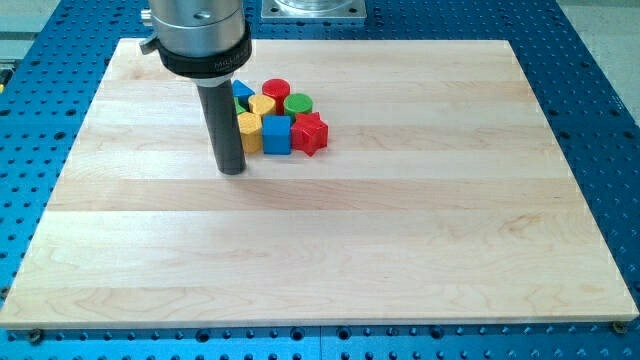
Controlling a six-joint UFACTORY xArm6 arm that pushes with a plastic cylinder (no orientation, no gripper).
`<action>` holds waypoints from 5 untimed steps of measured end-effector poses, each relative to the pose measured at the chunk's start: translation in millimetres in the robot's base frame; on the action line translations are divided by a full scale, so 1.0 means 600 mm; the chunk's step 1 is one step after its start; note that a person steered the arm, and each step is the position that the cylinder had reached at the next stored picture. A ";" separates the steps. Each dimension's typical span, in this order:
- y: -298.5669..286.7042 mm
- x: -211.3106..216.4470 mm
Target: Push the green star to the right
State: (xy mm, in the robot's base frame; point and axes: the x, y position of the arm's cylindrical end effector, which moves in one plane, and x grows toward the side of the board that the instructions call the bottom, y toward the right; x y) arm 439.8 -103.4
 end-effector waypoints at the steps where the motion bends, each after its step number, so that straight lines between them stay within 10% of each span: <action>1: -0.001 -0.001; 3: -0.116 -0.113; 5: 0.003 -0.116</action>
State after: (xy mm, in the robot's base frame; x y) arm 370.0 -101.7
